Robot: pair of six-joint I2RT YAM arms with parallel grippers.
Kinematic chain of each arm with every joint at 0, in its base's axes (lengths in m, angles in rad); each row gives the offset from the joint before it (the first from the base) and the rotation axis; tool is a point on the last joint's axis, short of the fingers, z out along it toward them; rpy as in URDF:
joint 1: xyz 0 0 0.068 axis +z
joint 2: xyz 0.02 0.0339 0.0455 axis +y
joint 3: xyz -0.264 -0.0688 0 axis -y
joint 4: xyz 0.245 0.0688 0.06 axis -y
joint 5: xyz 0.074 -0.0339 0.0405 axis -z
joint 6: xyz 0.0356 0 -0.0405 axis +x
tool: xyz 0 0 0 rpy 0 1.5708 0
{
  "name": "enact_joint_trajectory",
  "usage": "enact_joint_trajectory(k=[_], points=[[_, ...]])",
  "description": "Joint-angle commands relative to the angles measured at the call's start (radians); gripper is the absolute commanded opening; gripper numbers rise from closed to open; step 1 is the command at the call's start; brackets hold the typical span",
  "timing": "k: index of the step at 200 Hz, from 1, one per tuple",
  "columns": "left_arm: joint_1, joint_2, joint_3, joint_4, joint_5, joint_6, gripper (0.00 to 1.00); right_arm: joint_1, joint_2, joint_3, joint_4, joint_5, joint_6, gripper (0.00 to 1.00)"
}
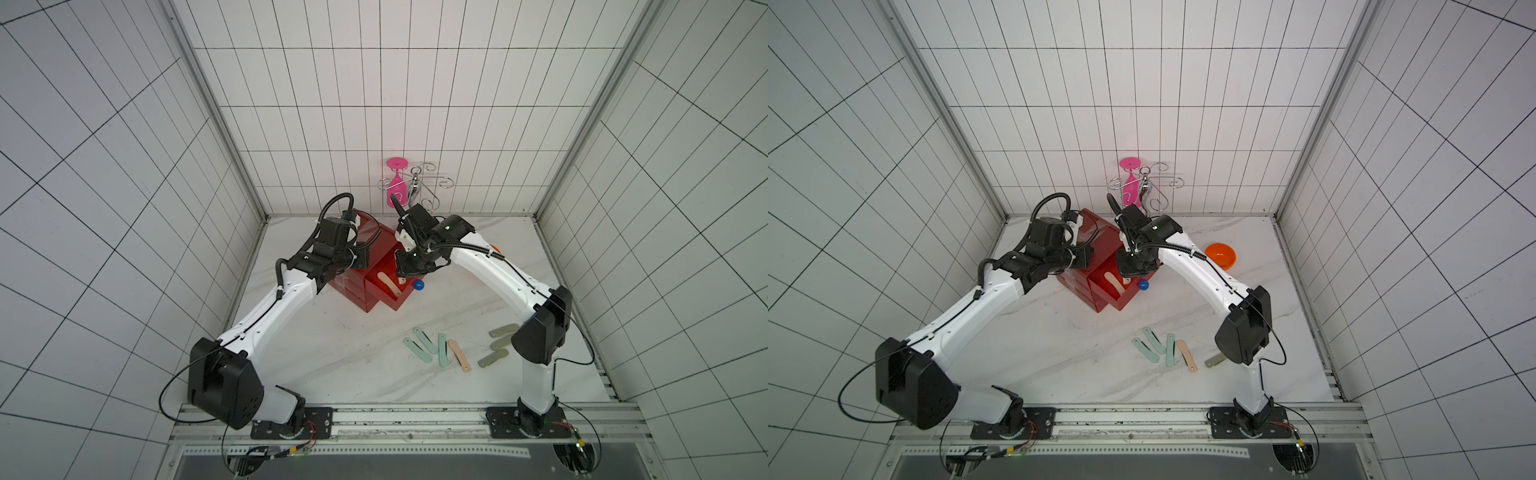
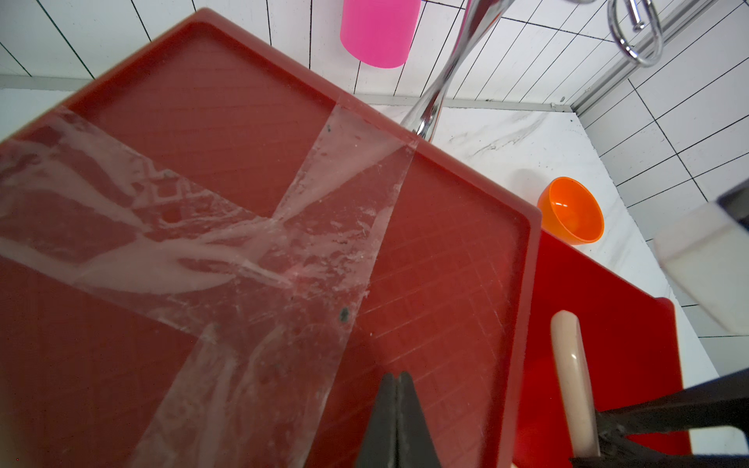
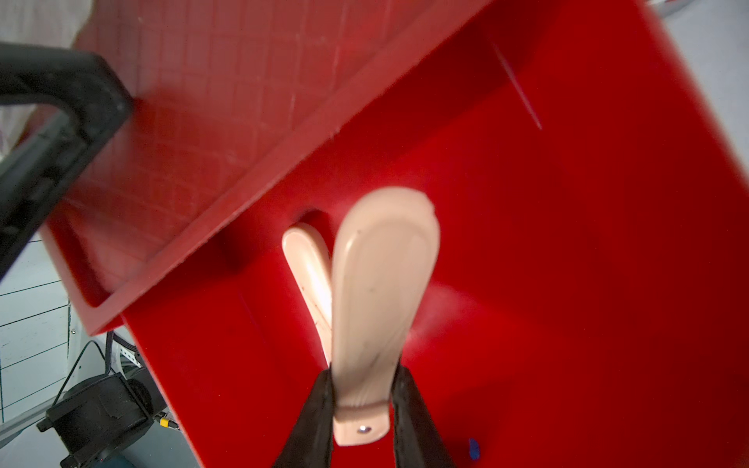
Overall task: Place the fruit knives into the drawer by color
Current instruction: Place the fruit knife in the drawer, then pick up the fruit knife from the center of the board.
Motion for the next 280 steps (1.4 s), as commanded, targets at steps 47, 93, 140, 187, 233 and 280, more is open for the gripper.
enact_joint_trajectory(k=[47, 93, 140, 187, 233, 280], points=[[-0.002, 0.047, -0.026, -0.153, 0.016, 0.005, 0.00, 0.009, 0.023, 0.114, -0.041, -0.009, -0.006, 0.27], [-0.002, 0.049, -0.026, -0.154, 0.017, 0.005, 0.00, 0.008, 0.027, 0.135, -0.044, -0.013, -0.007, 0.29], [-0.002, 0.050, -0.026, -0.155, 0.017, 0.005, 0.00, 0.008, 0.027, 0.150, -0.051, -0.011, -0.008, 0.31], [-0.002, 0.052, -0.026, -0.155, 0.016, 0.005, 0.00, 0.011, -0.062, 0.149, -0.042, 0.012, -0.010, 0.30], [-0.002, 0.052, -0.026, -0.155, 0.017, 0.005, 0.00, 0.010, -0.214, 0.080, -0.150, 0.125, -0.032, 0.31], [-0.002, 0.051, -0.026, -0.156, 0.016, 0.005, 0.00, 0.008, -0.420, -0.242, -0.162, 0.238, 0.008, 0.32]])
